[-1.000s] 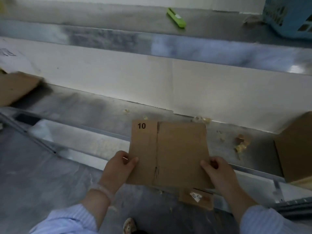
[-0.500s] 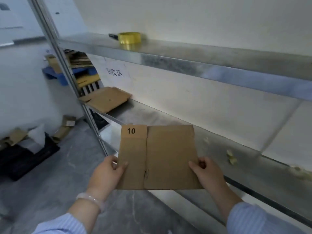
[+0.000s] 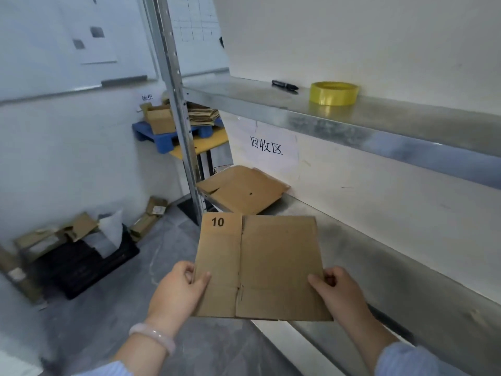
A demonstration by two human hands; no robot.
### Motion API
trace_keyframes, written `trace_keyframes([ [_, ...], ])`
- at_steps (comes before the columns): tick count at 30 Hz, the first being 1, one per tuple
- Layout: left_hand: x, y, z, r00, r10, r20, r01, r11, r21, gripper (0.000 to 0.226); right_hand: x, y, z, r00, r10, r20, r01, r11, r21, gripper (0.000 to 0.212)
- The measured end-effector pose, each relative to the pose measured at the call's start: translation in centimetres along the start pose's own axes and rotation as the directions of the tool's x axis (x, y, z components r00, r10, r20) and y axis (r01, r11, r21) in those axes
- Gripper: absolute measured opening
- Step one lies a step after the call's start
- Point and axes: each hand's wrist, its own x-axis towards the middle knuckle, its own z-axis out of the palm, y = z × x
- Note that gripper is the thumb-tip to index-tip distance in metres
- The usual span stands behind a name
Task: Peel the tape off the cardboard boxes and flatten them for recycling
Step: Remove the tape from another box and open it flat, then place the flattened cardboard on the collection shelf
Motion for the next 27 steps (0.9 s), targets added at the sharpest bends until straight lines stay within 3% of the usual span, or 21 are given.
trace_keyframes([
  [4,8.0,-0.2,0.1,1.0,0.001,0.024,-0.002,0.999,0.041,0.031,6.1,-2.2,3.5,1.0,0.02,0.013,-0.02,1.0,-0.019,0.025],
  [11,21.7,1.3,0.4,0.995,0.001,0.096,-0.013,0.992,0.126,0.032,17.2,-5.6,8.4,0.99,0.127,0.063,-0.132,0.987,0.093,0.025],
  [18,34.8,3.2,1.1,0.981,0.056,0.186,-0.094,0.976,0.198,0.027,24.0,-9.5,12.8,0.98,0.19,-0.049,-0.19,0.982,0.012,0.031],
  [24,45.0,4.9,3.1,0.946,0.145,0.291,-0.201,0.964,0.172,0.024,27.4,-11.5,17.5,0.931,0.335,-0.146,-0.321,0.94,0.113,0.038],
  [27,48.0,5.0,4.1,0.925,0.178,0.336,-0.256,0.945,0.203,0.031,28.5,-12.8,19.4,0.905,0.376,-0.199,-0.354,0.925,0.14,0.03],
])
